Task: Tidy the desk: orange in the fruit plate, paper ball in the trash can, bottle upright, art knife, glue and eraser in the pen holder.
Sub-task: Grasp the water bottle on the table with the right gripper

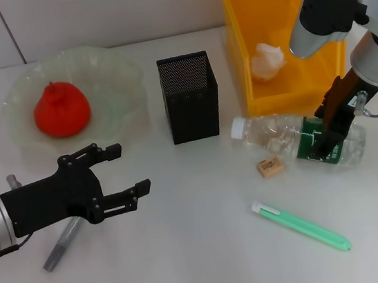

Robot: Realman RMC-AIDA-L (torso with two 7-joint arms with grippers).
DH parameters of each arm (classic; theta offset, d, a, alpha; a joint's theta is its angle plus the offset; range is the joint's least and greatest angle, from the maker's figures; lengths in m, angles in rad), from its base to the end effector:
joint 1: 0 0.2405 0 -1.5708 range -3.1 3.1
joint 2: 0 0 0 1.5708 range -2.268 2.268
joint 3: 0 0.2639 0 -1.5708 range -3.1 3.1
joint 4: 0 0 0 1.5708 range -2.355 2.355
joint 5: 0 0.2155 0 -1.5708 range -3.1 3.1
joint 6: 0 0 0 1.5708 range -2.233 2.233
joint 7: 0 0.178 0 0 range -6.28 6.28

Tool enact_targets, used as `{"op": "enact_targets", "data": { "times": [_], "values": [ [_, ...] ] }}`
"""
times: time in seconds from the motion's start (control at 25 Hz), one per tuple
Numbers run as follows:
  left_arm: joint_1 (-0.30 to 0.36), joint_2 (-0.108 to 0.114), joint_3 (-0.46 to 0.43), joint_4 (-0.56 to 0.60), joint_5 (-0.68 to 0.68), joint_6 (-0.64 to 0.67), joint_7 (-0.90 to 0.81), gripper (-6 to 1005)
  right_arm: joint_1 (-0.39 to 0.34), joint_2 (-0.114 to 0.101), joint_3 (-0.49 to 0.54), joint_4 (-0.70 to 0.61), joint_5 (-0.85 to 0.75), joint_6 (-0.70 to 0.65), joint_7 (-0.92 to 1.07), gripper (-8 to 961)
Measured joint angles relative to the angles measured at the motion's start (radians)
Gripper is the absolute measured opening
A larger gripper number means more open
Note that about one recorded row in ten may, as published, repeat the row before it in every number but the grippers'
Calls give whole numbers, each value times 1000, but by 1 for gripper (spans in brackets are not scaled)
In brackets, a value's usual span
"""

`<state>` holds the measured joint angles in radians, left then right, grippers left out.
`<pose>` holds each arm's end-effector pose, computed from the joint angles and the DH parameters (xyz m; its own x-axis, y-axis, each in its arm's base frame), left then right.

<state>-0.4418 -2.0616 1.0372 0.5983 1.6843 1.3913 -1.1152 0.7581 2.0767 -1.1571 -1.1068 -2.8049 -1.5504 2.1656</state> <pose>-0.2619 0.3388 -0.0625 0.8605 0.1571 0.4846 0.3093 -0.9170 -0.2519 0.2312 0.4037 -0.0123 0.7746 -0.4895 0.4004 -0.3269 -0.8520 -0.4090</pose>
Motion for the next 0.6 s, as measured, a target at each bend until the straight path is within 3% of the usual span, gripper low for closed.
{"op": "enact_targets", "data": {
  "times": [0.6],
  "values": [
    [2, -1, 1, 0, 0, 0, 0, 817, 0, 1, -1, 73, 4, 72, 5, 841]
  ]
}}
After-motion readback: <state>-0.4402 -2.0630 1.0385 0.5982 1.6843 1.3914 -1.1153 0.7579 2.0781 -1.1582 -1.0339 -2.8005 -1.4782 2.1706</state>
